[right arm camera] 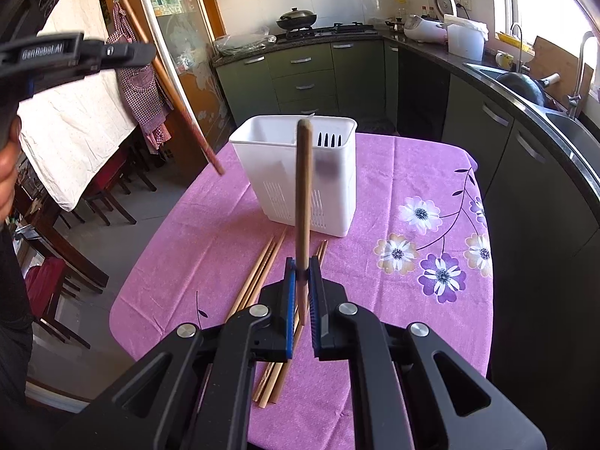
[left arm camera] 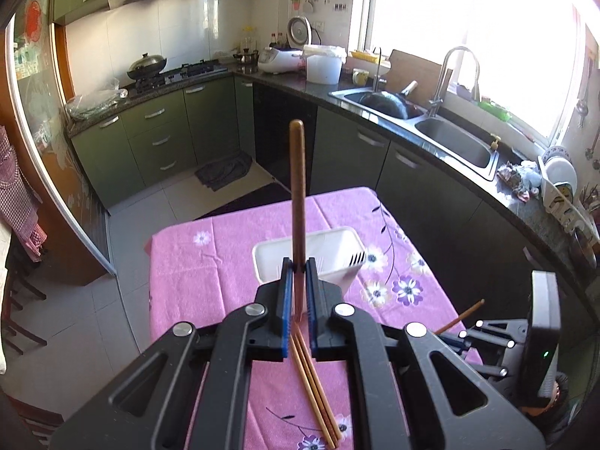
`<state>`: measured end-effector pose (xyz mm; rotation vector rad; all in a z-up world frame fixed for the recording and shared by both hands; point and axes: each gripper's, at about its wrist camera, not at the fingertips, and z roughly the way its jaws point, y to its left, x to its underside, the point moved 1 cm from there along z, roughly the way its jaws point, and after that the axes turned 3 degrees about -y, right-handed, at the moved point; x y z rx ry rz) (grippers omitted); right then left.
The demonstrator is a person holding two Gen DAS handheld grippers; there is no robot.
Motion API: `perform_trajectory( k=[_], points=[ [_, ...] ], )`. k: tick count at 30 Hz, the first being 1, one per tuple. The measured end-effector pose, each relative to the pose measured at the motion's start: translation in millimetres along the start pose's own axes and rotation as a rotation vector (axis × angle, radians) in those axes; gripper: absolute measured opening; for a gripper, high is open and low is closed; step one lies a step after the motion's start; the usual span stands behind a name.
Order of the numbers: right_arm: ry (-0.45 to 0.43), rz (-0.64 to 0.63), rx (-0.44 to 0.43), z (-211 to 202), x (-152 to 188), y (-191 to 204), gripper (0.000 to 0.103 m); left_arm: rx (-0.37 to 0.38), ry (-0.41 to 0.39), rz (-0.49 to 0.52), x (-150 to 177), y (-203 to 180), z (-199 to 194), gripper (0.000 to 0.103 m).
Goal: Organize utensils
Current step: 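Carry the left chopstick over the caddy and release it while the right holds its chopstick, then lower the right chopstick into the caddy and open the right gripper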
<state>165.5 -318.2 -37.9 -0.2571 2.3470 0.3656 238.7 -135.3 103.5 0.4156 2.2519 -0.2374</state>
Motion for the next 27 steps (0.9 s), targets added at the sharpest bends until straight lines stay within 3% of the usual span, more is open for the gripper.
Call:
perform_trajectory(
  k=[7,15,17,20,27],
  points=[
    [0.011,0.010,-0.007,3,2,-7,0.007,-0.050,-0.053,0.008,-37,-1,21,0.007],
    [-0.024,0.006,-0.018,-11,-12,-6,0.007,-0.046,0.089,-0.016,-18,10,88,0.007],
    [-0.048,0.005,-0.021,-19,-23,-5,0.007,-0.043,0.115,-0.018,-11,13,98,0.010],
    [-0.101,0.012,-0.033,-32,-45,-4,0.007,-0.035,0.124,-0.018,-4,16,98,0.024],
    [-0.272,0.056,-0.083,-66,-114,-3,0.007,-0.041,0.059,-0.009,0,21,63,0.029]
  ],
)
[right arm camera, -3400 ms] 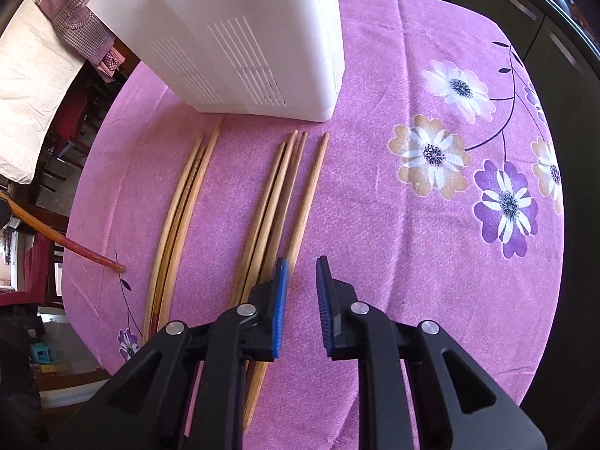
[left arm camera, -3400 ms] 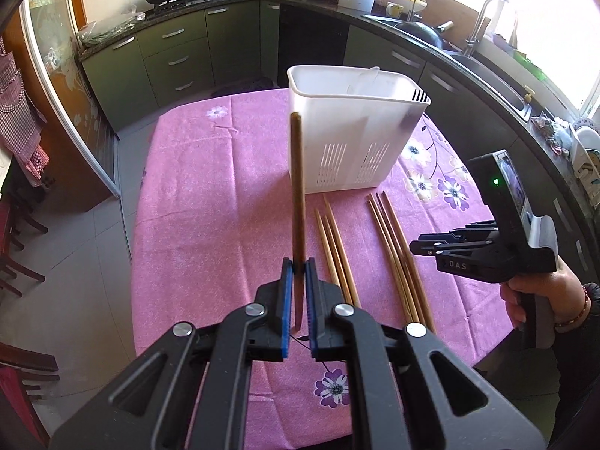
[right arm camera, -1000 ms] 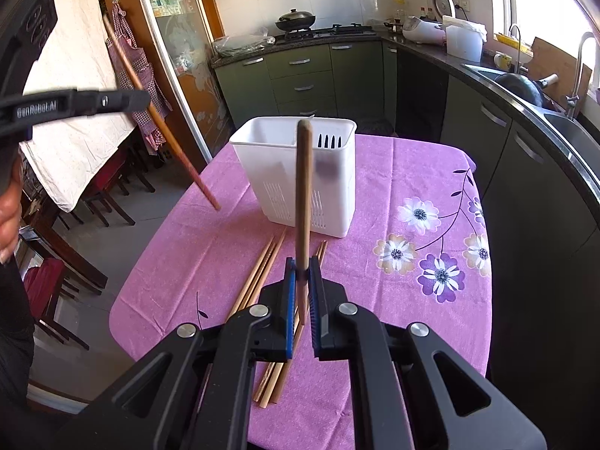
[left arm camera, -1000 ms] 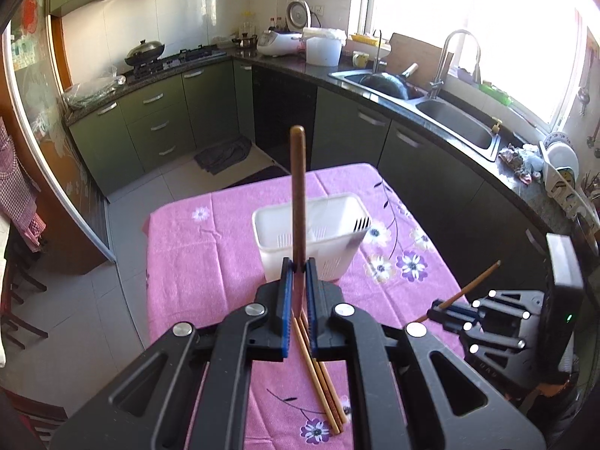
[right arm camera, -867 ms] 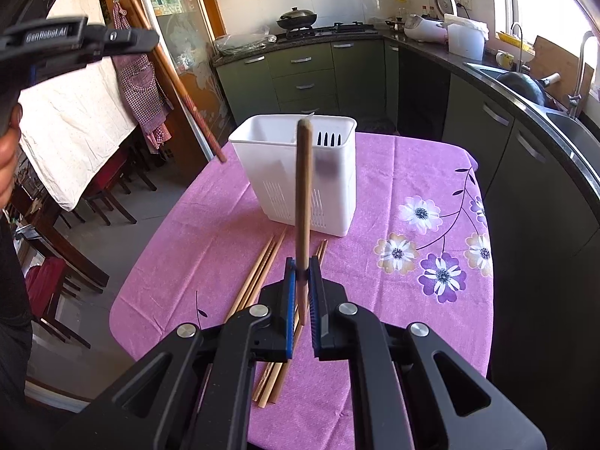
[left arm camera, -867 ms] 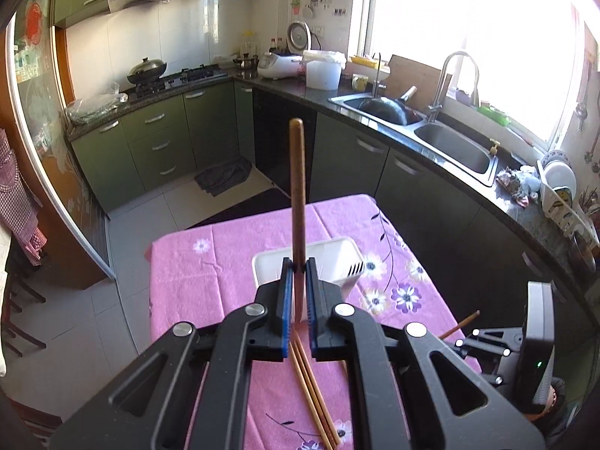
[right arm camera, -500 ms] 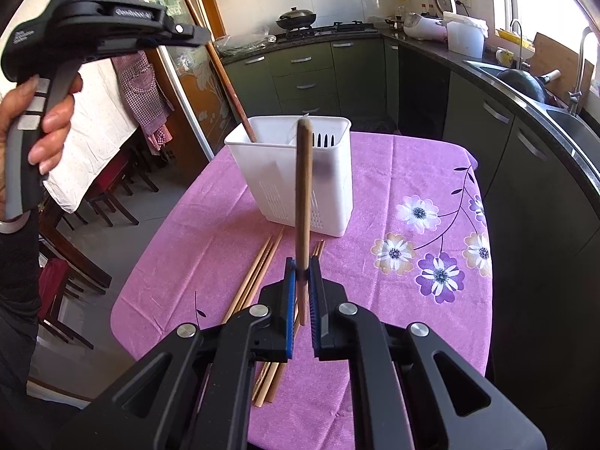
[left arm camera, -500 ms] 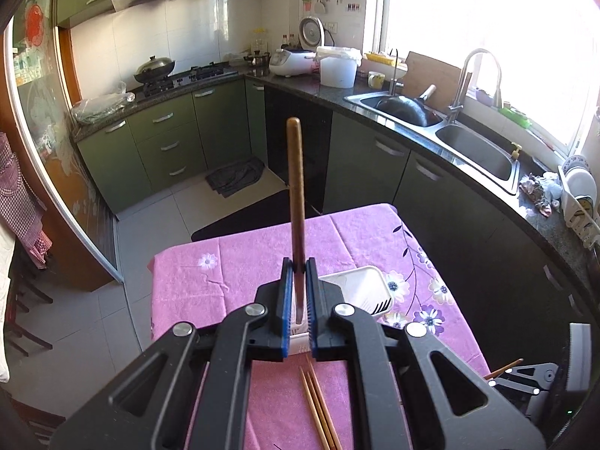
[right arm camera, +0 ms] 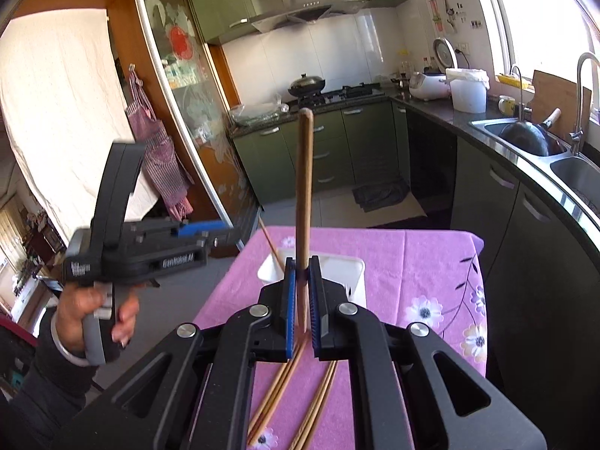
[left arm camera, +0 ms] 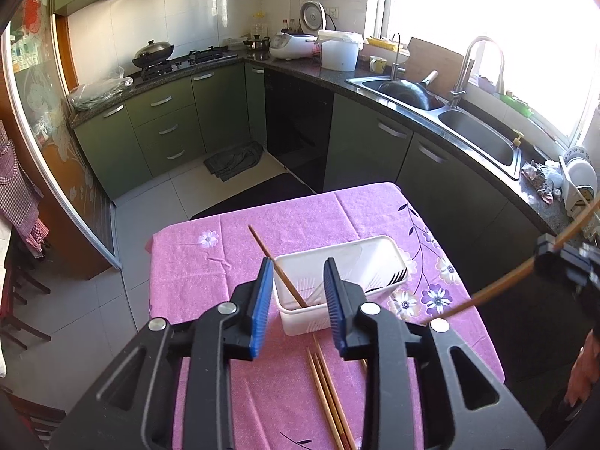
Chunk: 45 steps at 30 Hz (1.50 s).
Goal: Organize utensils
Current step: 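Lower the right chopstick into the caddy and open the right gripper, then grasp another wooden chopstick with the left gripper and lift it upright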
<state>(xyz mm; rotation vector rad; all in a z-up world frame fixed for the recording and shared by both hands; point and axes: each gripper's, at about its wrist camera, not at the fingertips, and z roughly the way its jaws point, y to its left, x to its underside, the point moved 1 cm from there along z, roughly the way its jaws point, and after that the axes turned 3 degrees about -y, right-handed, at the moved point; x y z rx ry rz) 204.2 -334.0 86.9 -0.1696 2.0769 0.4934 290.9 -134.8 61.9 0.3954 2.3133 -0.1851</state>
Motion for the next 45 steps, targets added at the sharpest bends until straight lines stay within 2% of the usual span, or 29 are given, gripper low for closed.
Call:
perform_trajectory(
  k=[3,5,8,12,16,20,25,29,32,33,34,37,45],
  points=[
    [-0.043,0.027,0.006,8,-27,-2,0.007,-0.006,-0.007,0.010,7,1,-10,0.031],
    [-0.049,0.033,0.040,20,-39,-5,0.007,-0.001,0.001,0.018,13,2,-14,0.031],
    [0.016,0.039,0.078,53,-41,-10,0.007,0.008,0.012,0.016,22,4,-17,0.031],
    [0.122,0.036,0.096,98,-22,-14,0.008,0.027,0.039,0.015,33,5,-18,0.031],
    [0.166,0.026,0.096,123,-10,-14,0.009,0.053,0.073,0.005,43,5,-17,0.031],
    [0.153,0.008,0.091,118,-10,-9,0.013,0.042,0.073,0.014,49,4,-19,0.031],
    [0.102,-0.007,0.063,77,-5,-3,0.014,0.034,0.101,0.016,59,1,-15,0.032],
    [0.097,-0.022,0.061,48,14,-6,0.015,0.035,0.138,0.013,72,-3,-5,0.033],
    [0.129,-0.019,0.072,38,37,-14,0.015,0.029,0.175,0.010,86,-6,7,0.033],
    [0.145,-0.013,0.075,38,45,-18,0.019,0.028,0.194,0.009,91,-8,14,0.033],
    [0.162,-0.009,0.084,40,55,-23,0.023,0.027,0.215,0.007,97,-9,21,0.033],
    [0.218,0.004,0.118,51,84,-39,0.024,0.007,0.275,-0.009,114,-11,45,0.033],
    [0.344,0.077,0.098,80,146,-71,0.024,-0.040,0.424,-0.042,159,-14,108,0.033]
  ],
)
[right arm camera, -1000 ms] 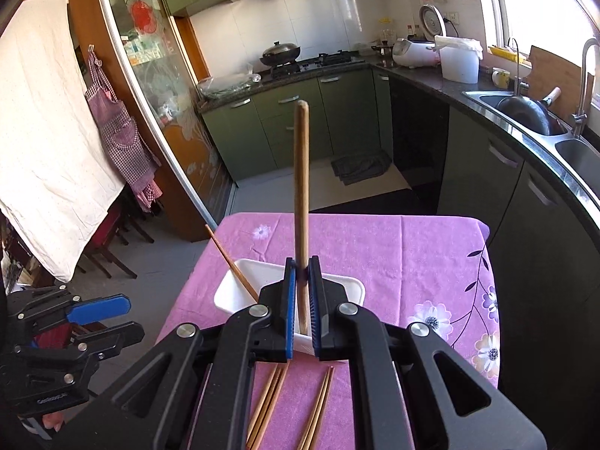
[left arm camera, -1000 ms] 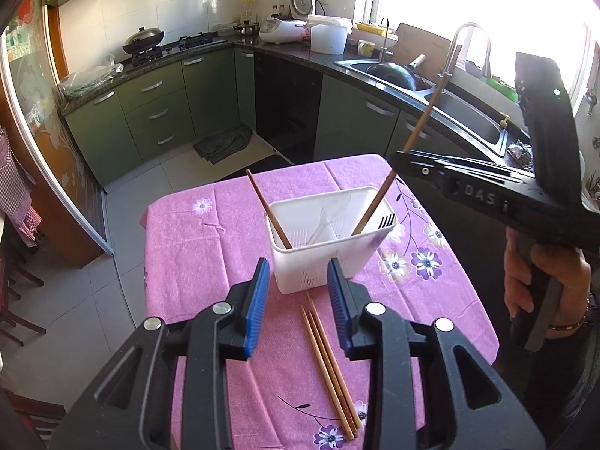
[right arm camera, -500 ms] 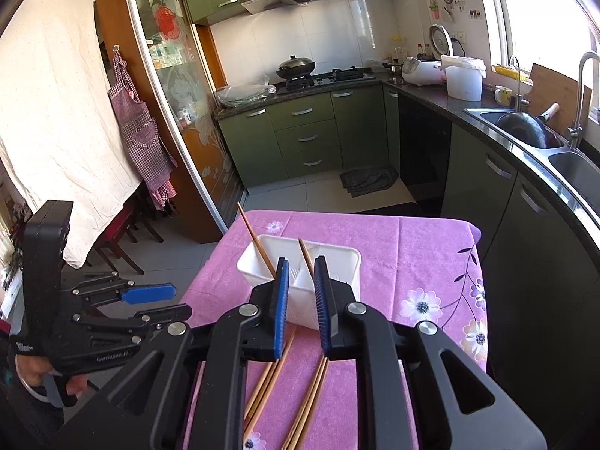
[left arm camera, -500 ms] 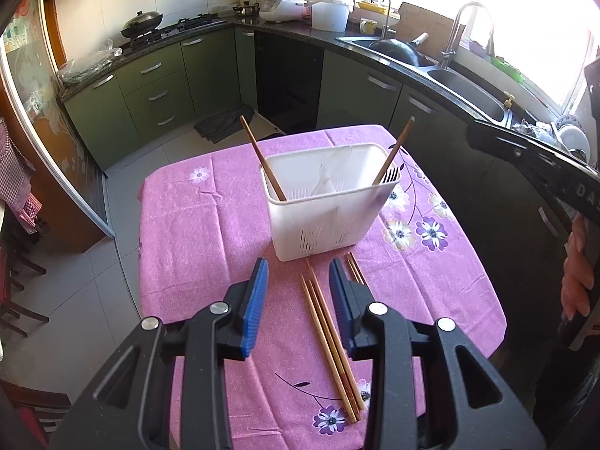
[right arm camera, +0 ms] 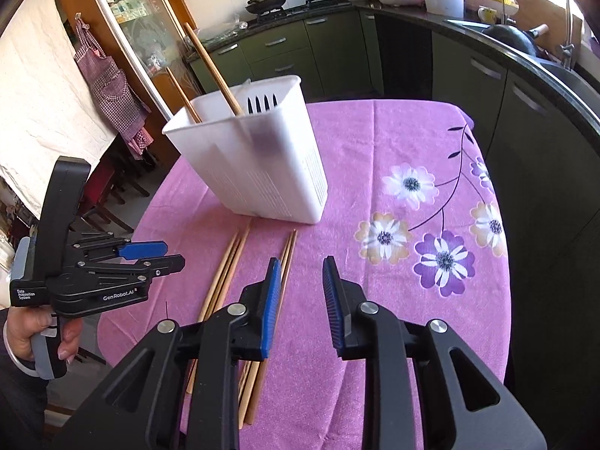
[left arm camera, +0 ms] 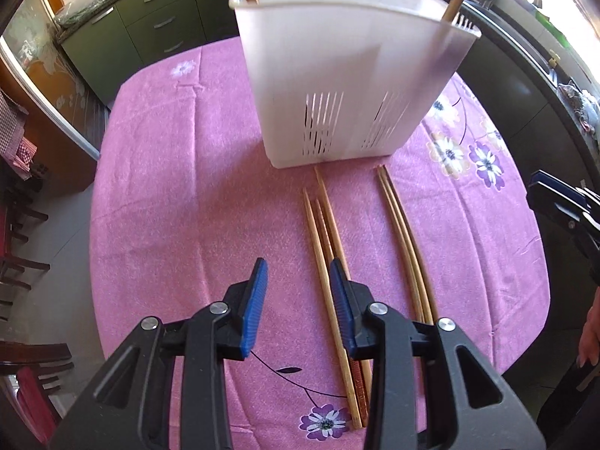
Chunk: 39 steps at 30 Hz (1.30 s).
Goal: Organize utensils
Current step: 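Grasp another wooden chopstick with the left gripper and lift it upright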
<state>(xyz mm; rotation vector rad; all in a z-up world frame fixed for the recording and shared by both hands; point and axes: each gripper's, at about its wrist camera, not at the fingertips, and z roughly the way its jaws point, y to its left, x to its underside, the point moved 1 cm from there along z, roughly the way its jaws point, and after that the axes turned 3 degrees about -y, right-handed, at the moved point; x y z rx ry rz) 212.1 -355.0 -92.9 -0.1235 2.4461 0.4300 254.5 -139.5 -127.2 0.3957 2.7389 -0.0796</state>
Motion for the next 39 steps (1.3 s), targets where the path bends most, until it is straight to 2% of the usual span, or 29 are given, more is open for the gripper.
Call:
perform_trajectory(
  k=[5,11,18,23,27,35,39],
  points=[
    [0.020,0.019,-0.016,8,7,-7,0.024,-0.013,0.049,-0.005,1,-3,23,0.032],
    [0.037,0.027,-0.036,17,10,-9,0.024,-0.012,0.109,0.003,5,-10,42,0.026],
    [0.051,0.031,-0.050,21,12,-8,0.024,-0.013,0.128,0.002,3,-13,49,0.025],
    [0.053,0.031,-0.051,21,13,-8,0.024,-0.001,0.164,0.006,-1,-19,58,0.019],
    [0.055,0.036,-0.053,21,15,-10,0.024,0.000,0.173,0.007,-2,-23,60,0.009],
    [0.064,0.041,-0.055,22,18,-13,0.025,0.012,0.177,-0.016,-5,-22,61,0.007],
    [0.071,0.037,-0.050,23,19,-13,0.025,0.013,0.138,-0.020,-2,-8,45,0.007]
  ],
)
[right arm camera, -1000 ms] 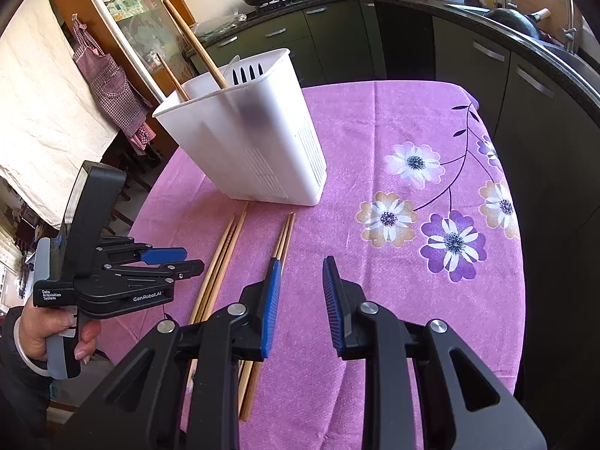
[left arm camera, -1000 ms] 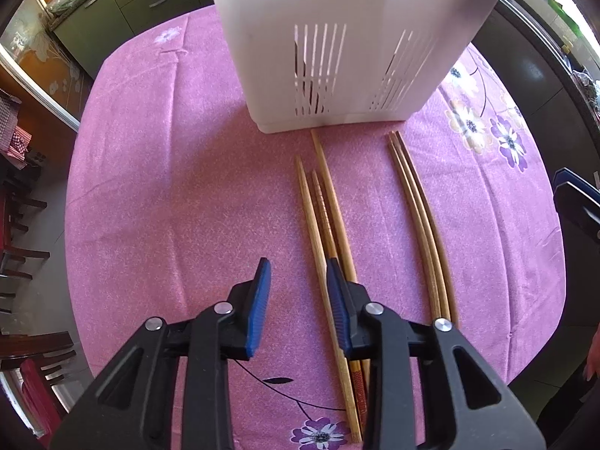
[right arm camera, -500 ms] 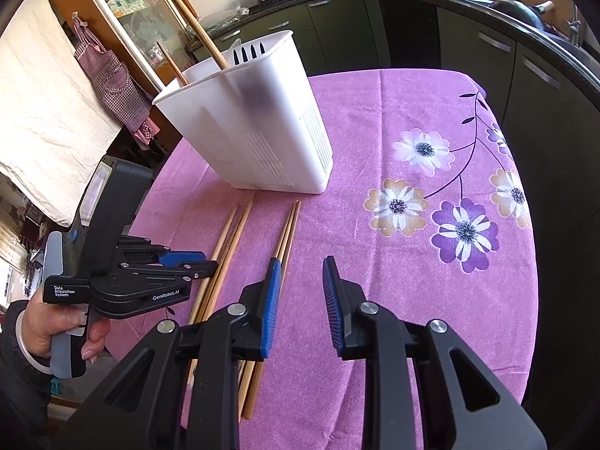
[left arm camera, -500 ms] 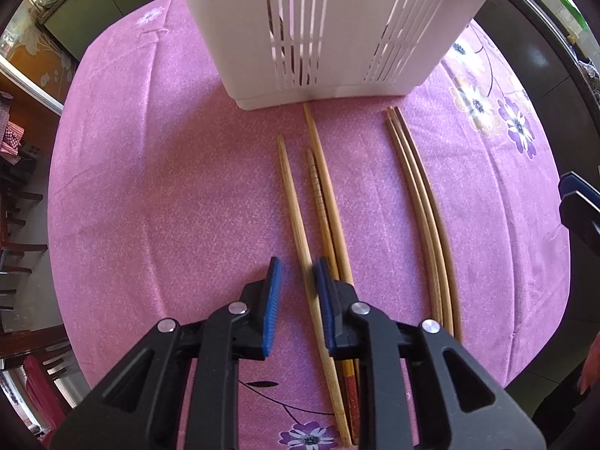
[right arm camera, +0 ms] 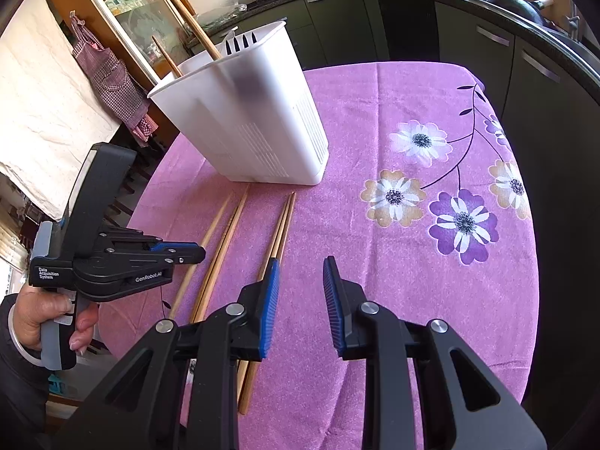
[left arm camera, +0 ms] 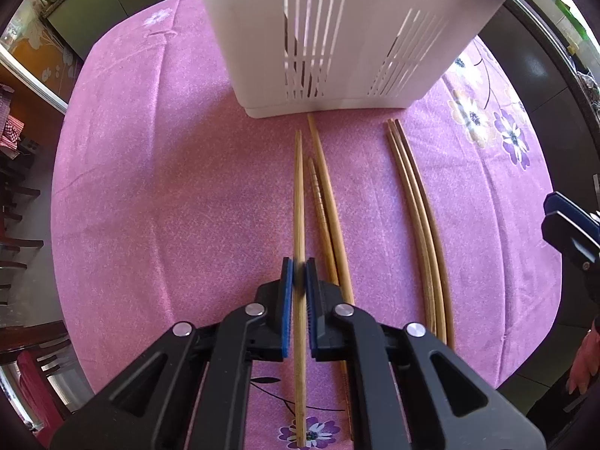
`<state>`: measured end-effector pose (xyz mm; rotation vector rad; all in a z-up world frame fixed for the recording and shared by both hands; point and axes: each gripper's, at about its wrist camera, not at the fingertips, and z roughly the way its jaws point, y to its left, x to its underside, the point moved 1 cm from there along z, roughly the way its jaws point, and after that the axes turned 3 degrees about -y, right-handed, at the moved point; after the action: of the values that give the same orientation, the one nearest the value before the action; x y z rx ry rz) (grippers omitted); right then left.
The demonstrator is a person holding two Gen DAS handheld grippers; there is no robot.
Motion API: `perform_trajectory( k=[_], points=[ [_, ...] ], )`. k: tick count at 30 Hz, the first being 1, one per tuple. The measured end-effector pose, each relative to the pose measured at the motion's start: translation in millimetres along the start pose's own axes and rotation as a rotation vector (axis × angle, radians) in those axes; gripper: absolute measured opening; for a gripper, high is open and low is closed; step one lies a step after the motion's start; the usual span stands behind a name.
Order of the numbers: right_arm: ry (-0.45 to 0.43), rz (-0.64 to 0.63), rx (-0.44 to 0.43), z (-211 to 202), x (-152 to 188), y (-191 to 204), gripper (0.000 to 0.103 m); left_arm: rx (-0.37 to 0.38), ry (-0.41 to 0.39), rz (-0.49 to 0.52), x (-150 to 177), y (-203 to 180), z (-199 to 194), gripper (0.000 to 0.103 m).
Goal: Organize utensils
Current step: 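Grasp another wooden chopstick with the left gripper and lift it upright, then close the right gripper on a wooden chopstick while the left holds its chopstick upright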
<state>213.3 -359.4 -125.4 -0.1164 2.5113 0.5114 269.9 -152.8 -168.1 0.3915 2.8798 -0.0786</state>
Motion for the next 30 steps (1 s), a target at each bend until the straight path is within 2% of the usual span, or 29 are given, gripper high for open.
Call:
perform_trajectory(
  k=[9,17,22,30],
  points=[
    [0.015,-0.023,0.006,4,-5,10,0.027,-0.003,-0.155,0.005,10,14,-69,0.007],
    [0.077,-0.061,0.009,20,-5,27,0.027,0.004,-0.271,0.006,32,25,-113,0.007],
    [0.163,-0.077,0.009,40,-5,34,0.027,0.018,-0.311,0.014,46,29,-130,0.007],
    [0.265,-0.100,0.088,73,-7,36,0.021,-0.004,-0.356,0.048,59,27,-144,0.007]
  ],
)
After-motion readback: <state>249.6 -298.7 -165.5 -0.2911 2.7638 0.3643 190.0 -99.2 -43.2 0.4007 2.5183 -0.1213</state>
